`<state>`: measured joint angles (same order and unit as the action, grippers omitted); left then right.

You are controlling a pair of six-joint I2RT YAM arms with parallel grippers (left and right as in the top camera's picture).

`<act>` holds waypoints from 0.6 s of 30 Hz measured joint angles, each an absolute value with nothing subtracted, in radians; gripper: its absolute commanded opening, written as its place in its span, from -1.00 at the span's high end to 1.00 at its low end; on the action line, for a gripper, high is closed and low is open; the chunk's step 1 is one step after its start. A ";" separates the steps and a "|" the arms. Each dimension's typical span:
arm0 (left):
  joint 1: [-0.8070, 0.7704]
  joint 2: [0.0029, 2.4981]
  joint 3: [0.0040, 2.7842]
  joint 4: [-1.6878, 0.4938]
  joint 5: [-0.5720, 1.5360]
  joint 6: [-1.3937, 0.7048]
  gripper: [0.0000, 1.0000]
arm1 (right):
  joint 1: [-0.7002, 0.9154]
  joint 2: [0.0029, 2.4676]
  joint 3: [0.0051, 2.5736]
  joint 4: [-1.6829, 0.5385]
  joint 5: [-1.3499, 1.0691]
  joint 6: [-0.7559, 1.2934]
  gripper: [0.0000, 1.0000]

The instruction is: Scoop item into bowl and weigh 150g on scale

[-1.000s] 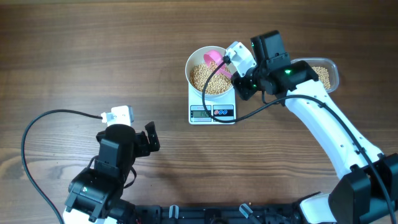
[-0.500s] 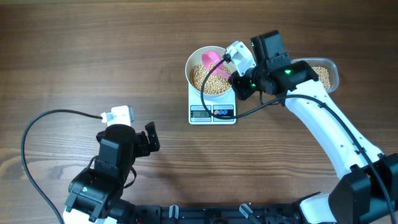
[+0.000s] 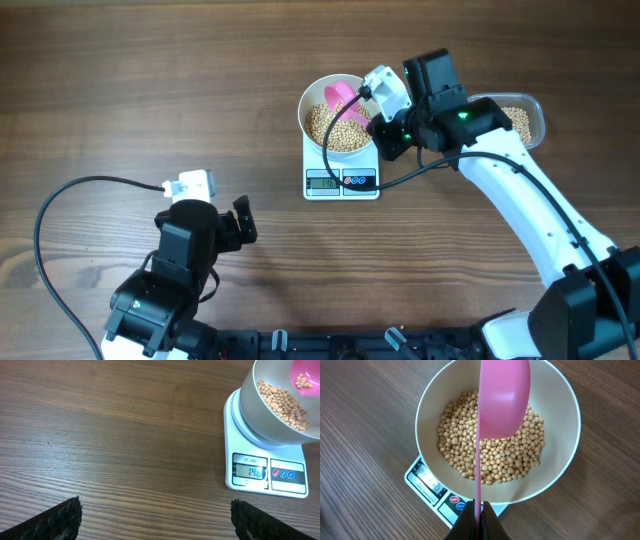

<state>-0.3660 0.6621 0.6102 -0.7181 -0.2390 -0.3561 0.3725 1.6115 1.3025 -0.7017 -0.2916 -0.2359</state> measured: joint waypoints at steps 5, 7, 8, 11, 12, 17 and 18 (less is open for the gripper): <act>-0.366 0.662 0.610 -0.718 -0.239 -0.356 -1.00 | 0.373 1.612 1.303 -0.699 -0.290 -0.236 0.91; -0.366 0.662 0.610 -0.718 -0.239 -0.356 -1.00 | 0.373 1.612 1.303 -0.699 -0.290 -0.236 0.92; -0.366 0.662 0.610 -0.718 -0.239 -0.356 -1.00 | 0.373 1.612 1.303 -0.699 -0.290 -0.236 0.91; -0.366 0.662 0.610 -0.718 -0.239 -0.356 -1.00 | 0.373 1.612 1.303 -0.699 -0.290 -0.236 0.91; -0.366 0.662 0.610 -0.718 -0.239 -0.356 -1.00 | 0.373 1.612 1.303 -0.699 -0.290 -0.236 0.92; -0.366 0.662 0.610 -0.718 -0.239 -0.356 -1.00 | 0.373 1.612 1.303 -0.703 -0.245 -0.313 0.91; -0.366 0.662 0.610 -0.718 -0.239 -0.356 -1.00 | 0.373 1.612 1.303 -0.703 -0.242 -0.317 0.91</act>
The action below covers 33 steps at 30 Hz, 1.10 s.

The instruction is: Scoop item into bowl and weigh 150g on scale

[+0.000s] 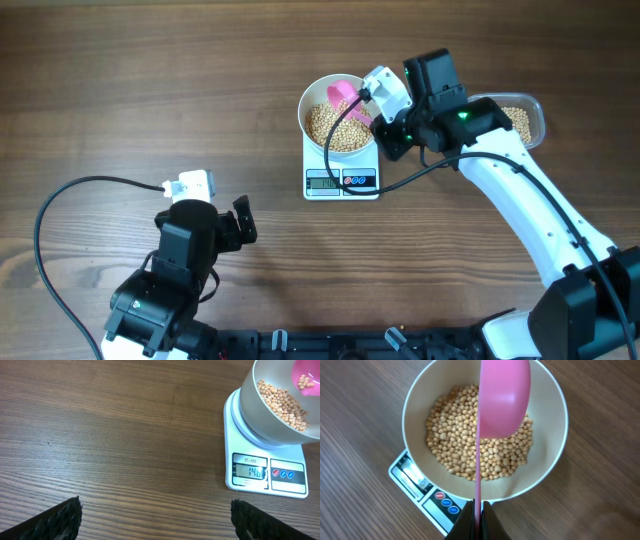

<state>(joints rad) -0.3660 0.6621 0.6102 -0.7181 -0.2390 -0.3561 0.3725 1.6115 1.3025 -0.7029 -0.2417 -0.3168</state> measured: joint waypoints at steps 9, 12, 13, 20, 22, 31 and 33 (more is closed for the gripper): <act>-0.366 0.662 0.610 -0.718 -0.239 -0.356 -1.00 | 0.373 1.612 1.303 -0.699 -0.246 -0.320 0.91; -0.366 0.662 0.610 -0.718 -0.239 -0.356 -1.00 | 0.373 1.612 1.303 -0.699 -0.246 -0.320 0.91; -0.366 0.662 0.610 -0.718 -0.239 -0.356 -1.00 | 0.373 1.612 1.303 -0.699 -0.246 -0.320 0.91; -0.366 0.662 0.610 -0.718 -0.239 -0.356 -1.00 | 0.373 1.612 1.303 -0.696 -0.245 -0.378 0.91; -0.366 0.662 0.610 -0.718 -0.239 -0.356 -1.00 | 0.373 1.612 1.303 -0.695 -0.238 -0.408 0.91; -0.366 0.662 0.610 -0.718 -0.239 -0.356 -1.00 | 0.373 1.612 1.303 -0.687 -0.234 -0.426 0.91; -0.366 0.662 0.610 -0.718 -0.239 -0.356 -0.99 | 0.373 1.612 1.303 -0.687 -0.234 -0.426 0.91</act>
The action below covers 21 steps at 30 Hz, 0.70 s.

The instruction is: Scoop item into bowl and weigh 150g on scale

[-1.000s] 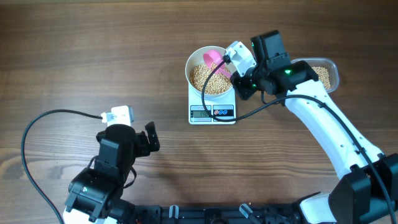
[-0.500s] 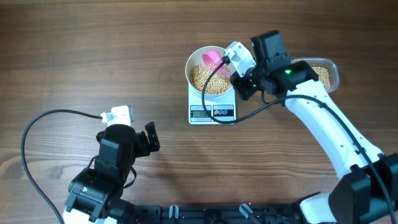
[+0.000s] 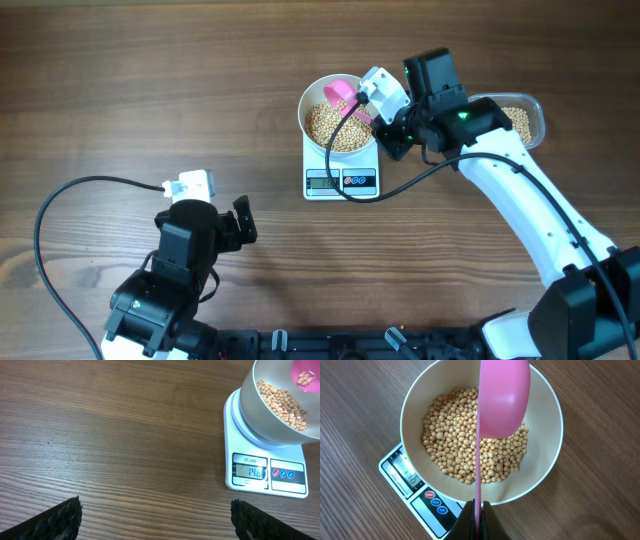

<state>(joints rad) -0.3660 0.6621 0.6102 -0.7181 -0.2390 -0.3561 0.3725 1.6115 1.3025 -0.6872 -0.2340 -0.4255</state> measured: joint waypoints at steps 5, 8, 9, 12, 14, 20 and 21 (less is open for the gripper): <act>-0.366 0.662 0.610 -0.718 -0.239 -0.356 -1.00 | 0.373 1.612 1.303 -0.687 -0.230 -0.426 0.91; -0.366 0.662 0.610 -0.718 -0.239 -0.356 -1.00 | 0.373 1.612 1.303 -0.684 -0.200 -0.441 0.92; -0.366 0.662 0.610 -0.718 -0.239 -0.356 -1.00 | 0.373 1.612 1.303 -0.680 -0.196 -0.448 0.91; -0.366 0.662 0.610 -0.718 -0.239 -0.356 -1.00 | 0.373 1.612 1.303 -0.667 -0.189 -0.451 0.91; -0.366 0.662 0.610 -0.718 -0.239 -0.356 -1.00 | 0.373 1.612 1.303 -0.667 -0.189 -0.451 0.91; -0.366 0.662 0.610 -0.718 -0.239 -0.356 -1.00 | 0.373 1.612 1.303 -0.665 -0.190 -0.450 0.91; -0.366 0.662 0.610 -0.718 -0.239 -0.356 -1.00 | 0.373 1.612 1.303 -0.665 -0.190 -0.450 0.91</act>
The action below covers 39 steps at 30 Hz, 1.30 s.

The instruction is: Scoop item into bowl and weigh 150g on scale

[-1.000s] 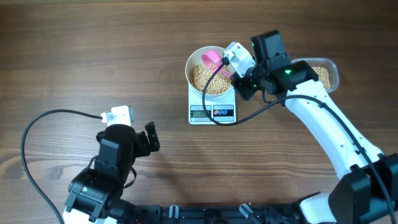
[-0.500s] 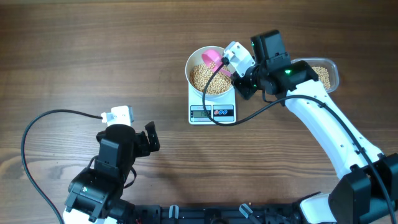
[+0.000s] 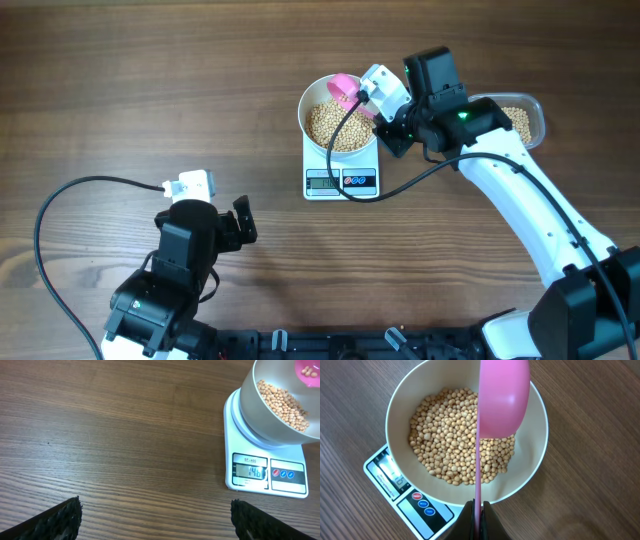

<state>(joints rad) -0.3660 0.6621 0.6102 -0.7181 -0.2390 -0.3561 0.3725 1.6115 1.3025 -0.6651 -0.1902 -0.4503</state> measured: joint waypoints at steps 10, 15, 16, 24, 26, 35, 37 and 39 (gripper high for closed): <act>-0.366 0.662 0.610 -0.718 -0.239 -0.356 -1.00 | 0.373 1.612 1.303 -0.665 -0.191 -0.461 0.91; -0.366 0.662 0.610 -0.718 -0.239 -0.356 -1.00 | 0.377 1.612 1.303 -0.665 -0.190 -0.477 0.91; -0.366 0.662 0.610 -0.718 -0.239 -0.356 -1.00 | 0.378 1.612 1.303 -0.665 -0.190 -0.477 0.91; -0.366 0.662 0.610 -0.718 -0.239 -0.356 -1.00 | 0.378 1.612 1.303 -0.652 -0.190 -0.477 0.92; -0.366 0.662 0.610 -0.718 -0.239 -0.356 -1.00 | 0.378 1.612 1.303 -0.646 -0.190 -0.477 0.91; -0.366 0.662 0.610 -0.718 -0.239 -0.356 -1.00 | 0.404 1.612 1.303 -0.646 -0.178 -0.534 0.91; -0.366 0.662 0.610 -0.718 -0.239 -0.356 -1.00 | 0.439 1.612 1.303 -0.646 -0.132 -0.570 0.92; -0.366 0.662 0.610 -0.719 -0.239 -0.356 -1.00 | 0.442 1.612 1.303 -0.646 -0.111 -0.579 0.91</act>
